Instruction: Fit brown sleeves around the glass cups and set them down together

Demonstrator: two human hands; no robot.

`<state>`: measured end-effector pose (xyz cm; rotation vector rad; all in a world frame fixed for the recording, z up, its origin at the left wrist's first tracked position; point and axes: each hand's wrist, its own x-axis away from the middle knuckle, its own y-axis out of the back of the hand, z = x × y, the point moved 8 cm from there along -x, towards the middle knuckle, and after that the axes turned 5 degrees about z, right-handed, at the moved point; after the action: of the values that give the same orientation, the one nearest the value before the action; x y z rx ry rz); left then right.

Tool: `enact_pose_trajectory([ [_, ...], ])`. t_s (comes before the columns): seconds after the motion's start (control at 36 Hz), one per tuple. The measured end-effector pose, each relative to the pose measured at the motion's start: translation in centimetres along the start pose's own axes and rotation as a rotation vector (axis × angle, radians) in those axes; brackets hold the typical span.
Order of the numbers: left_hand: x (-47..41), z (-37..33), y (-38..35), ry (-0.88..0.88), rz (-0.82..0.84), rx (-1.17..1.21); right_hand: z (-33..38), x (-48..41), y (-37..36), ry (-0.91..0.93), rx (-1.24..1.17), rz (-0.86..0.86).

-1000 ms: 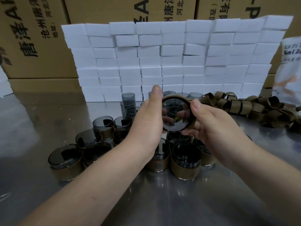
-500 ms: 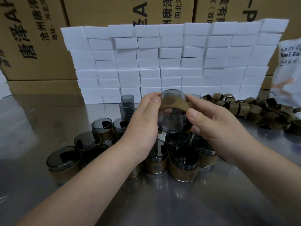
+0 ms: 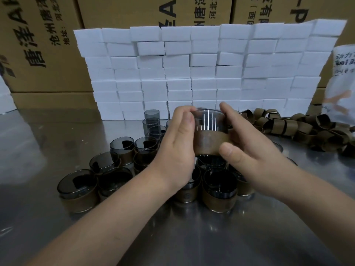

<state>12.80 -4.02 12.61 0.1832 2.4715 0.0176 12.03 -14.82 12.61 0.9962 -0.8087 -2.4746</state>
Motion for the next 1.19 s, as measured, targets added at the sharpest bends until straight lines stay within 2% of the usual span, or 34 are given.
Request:
enact_pose_trajectory([
  [0.28, 0.3, 0.2, -0.5, -0.046, -0.034, 0.023, 0.2, 0.2, 0.8, -0.043, 0.087, -0.166],
  [0.53, 0.4, -0.4, -0.5, -0.051, -0.06, 0.039, 0.5, 0.2, 1.1, -0.062, 0.137, -0.218],
  [0.75, 0.8, -0.8, -0.3, -0.004, -0.093, 0.04, 1.6, 0.3, 0.4, 0.071, 0.074, -0.249],
  [1.0, 1.6, 0.6, -1.2, 0.094, -0.13, 0.16, 1.0, 0.8, 0.4, 0.009, -0.213, -0.374],
  [1.19, 1.8, 1.0, -1.2, 0.145, -0.202, 0.272, 0.6, 1.4, 0.3, -0.046, -0.324, -0.483],
])
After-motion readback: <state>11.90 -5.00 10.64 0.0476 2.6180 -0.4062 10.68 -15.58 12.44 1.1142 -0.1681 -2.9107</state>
